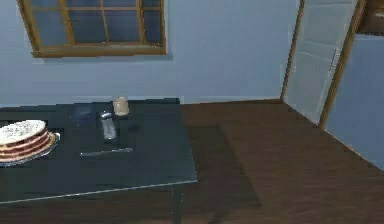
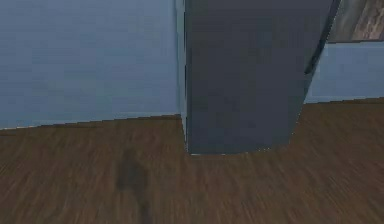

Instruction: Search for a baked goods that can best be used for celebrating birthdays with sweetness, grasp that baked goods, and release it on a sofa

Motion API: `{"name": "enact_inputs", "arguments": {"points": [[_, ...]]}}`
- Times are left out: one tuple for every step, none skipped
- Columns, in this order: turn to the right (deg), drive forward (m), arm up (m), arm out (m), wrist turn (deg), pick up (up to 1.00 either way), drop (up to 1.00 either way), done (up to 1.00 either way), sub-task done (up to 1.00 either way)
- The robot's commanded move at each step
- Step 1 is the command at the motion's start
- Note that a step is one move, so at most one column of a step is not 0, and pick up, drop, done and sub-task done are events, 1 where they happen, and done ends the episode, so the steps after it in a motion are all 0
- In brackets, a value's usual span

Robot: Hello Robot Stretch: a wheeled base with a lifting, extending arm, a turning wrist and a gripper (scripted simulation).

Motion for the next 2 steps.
{"name": "enact_inputs", "arguments": {"points": [[-45.0,0.0,0.0,0.0,0.0,0.0,0.0,0.0,0.0],[-45.0,0.0,0.0,0.0,0.0,0.0,0.0,0.0,0.0]]}}
